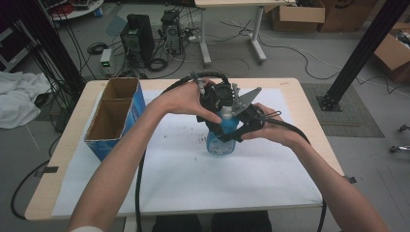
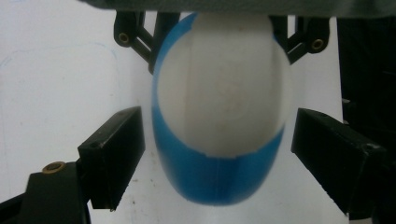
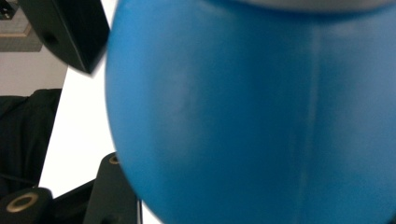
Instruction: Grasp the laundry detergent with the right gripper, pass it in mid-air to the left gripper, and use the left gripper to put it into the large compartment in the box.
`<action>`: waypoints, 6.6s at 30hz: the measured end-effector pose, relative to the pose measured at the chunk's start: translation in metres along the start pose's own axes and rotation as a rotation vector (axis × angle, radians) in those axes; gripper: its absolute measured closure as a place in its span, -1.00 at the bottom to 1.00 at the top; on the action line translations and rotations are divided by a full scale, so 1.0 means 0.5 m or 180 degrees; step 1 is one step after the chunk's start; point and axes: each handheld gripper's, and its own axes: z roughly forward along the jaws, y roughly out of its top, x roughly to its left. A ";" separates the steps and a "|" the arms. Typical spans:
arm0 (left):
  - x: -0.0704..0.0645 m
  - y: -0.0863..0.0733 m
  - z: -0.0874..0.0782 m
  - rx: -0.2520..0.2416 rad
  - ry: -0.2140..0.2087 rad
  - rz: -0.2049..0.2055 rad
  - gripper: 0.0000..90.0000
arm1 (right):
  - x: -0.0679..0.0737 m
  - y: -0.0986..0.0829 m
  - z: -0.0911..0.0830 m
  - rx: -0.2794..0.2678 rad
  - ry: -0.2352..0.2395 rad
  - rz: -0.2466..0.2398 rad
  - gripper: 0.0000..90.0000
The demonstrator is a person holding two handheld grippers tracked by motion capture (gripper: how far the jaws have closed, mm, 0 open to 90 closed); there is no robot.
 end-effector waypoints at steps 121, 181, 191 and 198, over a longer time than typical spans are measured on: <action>0.006 -0.048 -0.008 -0.0133 0.0053 -0.0551 -0.15 | -0.036 -0.048 -0.078 0.0747 -0.0300 0.0566 -0.66; 0.024 -0.332 -0.398 -0.0008 0.1214 -0.4122 -0.15 | -0.082 -0.124 -0.135 0.1739 -0.1108 0.1274 -0.61; 0.011 -0.383 -0.395 0.0093 0.1384 -0.4443 -0.15 | -0.085 -0.129 -0.131 0.1767 -0.1101 0.1284 -0.61; 0.000 -0.419 -0.371 0.0174 0.1466 -0.4640 -0.15 | -0.085 -0.127 -0.127 0.1770 -0.1090 0.1262 -0.61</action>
